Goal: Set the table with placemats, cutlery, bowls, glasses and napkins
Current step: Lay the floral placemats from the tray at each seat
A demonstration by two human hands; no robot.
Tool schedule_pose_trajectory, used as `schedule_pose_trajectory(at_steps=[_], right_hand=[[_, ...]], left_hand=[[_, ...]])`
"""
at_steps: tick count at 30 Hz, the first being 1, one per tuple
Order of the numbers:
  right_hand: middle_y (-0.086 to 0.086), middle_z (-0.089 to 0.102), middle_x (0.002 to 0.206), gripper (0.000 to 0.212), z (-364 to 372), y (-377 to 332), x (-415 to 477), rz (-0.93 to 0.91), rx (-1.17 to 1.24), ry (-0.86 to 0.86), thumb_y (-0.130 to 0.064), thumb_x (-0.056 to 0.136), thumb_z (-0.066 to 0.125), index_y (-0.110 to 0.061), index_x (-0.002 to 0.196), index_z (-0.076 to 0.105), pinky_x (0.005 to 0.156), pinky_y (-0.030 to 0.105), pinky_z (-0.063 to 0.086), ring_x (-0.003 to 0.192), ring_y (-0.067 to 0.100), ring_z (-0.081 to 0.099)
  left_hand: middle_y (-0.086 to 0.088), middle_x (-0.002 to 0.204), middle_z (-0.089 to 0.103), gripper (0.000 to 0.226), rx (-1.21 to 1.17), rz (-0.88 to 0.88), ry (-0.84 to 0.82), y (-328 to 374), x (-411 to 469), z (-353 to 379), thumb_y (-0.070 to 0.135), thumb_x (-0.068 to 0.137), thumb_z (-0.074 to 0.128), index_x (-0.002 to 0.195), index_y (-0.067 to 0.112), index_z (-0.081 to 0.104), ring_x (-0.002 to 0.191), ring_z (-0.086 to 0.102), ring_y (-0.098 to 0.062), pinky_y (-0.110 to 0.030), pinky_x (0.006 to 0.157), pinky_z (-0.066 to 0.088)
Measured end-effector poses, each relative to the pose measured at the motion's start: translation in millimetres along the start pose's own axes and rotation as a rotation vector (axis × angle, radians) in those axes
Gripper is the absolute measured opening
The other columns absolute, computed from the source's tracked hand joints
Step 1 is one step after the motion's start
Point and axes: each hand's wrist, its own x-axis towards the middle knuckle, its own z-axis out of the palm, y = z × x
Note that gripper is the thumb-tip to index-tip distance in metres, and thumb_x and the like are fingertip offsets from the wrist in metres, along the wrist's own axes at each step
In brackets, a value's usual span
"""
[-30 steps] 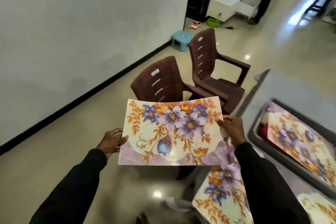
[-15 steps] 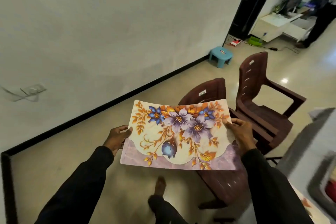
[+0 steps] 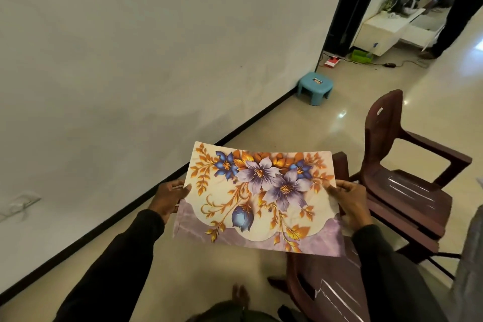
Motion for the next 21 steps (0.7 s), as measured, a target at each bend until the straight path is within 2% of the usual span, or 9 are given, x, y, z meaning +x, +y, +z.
schedule_pose_trajectory(at_steps=[3, 5, 8, 12, 15, 17, 21], right_hand=[[0.011, 0.078, 0.100, 0.025, 18.1, -15.1, 29.4, 0.021, 0.012, 0.032, -0.021, 0.087, 0.076, -0.003, 0.105, 0.073, 0.083, 0.050, 0.061, 0.092, 0.030, 0.076], [0.012, 0.078, 0.100, 0.021, 29.1, -26.3, 51.3, 0.032, 0.022, 0.070, -0.018, 0.088, 0.076, -0.004, 0.104, 0.073, 0.087, 0.052, 0.060, 0.093, 0.031, 0.076], [0.014, 0.076, 0.104, 0.018, 43.0, -42.2, 82.7, 0.034, 0.027, 0.134, -0.014, 0.090, 0.073, -0.002, 0.105, 0.072, 0.086, 0.047, 0.061, 0.095, 0.030, 0.074], [0.014, 0.076, 0.104, 0.023, 58.3, -54.3, 127.8, 0.029, 0.043, 0.229, -0.014, 0.091, 0.073, 0.001, 0.108, 0.071, 0.081, 0.040, 0.062, 0.093, 0.027, 0.075], [0.014, 0.076, 0.104, 0.024, 68.8, -65.9, 148.2, 0.050, 0.072, 0.295, -0.015, 0.090, 0.074, 0.000, 0.108, 0.072, 0.086, 0.046, 0.061, 0.095, 0.028, 0.075], [0.014, 0.077, 0.102, 0.022, 73.8, -74.7, 159.3, 0.059, 0.117, 0.359, -0.014, 0.090, 0.074, 0.000, 0.107, 0.072, 0.083, 0.045, 0.061, 0.094, 0.029, 0.075], [0.011, 0.078, 0.097, 0.021, 82.7, -93.7, 181.0, 0.048, 0.152, 0.468, -0.017, 0.089, 0.076, -0.002, 0.103, 0.073, 0.076, 0.038, 0.061, 0.091, 0.028, 0.075]], left_hand=[[-0.004, 0.097, 0.079, 0.019, 0.028, 0.009, -0.035, 27.7, 50.7, -1.1, 0.023, 0.097, 0.068, 0.114, 0.014, 0.070, 0.094, 0.072, -0.026, -0.039, 0.078, 0.057], [-0.008, 0.103, 0.078, 0.018, 0.045, 0.006, -0.053, 47.8, 87.7, 2.1, 0.023, 0.097, 0.069, 0.112, 0.013, 0.071, 0.099, 0.071, -0.031, -0.047, 0.087, 0.057], [-0.012, 0.107, 0.077, 0.009, 0.044, -0.003, -0.108, 75.8, 146.3, 9.6, 0.019, 0.098, 0.068, 0.105, 0.016, 0.073, 0.103, 0.070, -0.035, -0.055, 0.097, 0.054], [-0.014, 0.109, 0.077, 0.018, 0.054, 0.011, -0.233, 116.7, 240.0, 22.2, 0.016, 0.097, 0.068, 0.113, 0.009, 0.072, 0.108, 0.071, -0.037, -0.059, 0.098, 0.053], [-0.015, 0.111, 0.076, 0.017, 0.098, 0.020, -0.292, 151.8, 290.2, 37.0, 0.016, 0.098, 0.067, 0.112, 0.008, 0.072, 0.107, 0.070, -0.038, -0.057, 0.099, 0.054], [-0.013, 0.105, 0.078, 0.017, 0.142, 0.021, -0.356, 180.8, 319.4, 48.9, 0.017, 0.098, 0.067, 0.112, 0.008, 0.072, 0.106, 0.070, -0.038, -0.053, 0.096, 0.055], [-0.005, 0.095, 0.079, 0.018, 0.224, 0.038, -0.449, 229.9, 373.5, 79.0, 0.019, 0.099, 0.066, 0.114, 0.010, 0.070, 0.098, 0.071, -0.029, -0.036, 0.075, 0.055]])
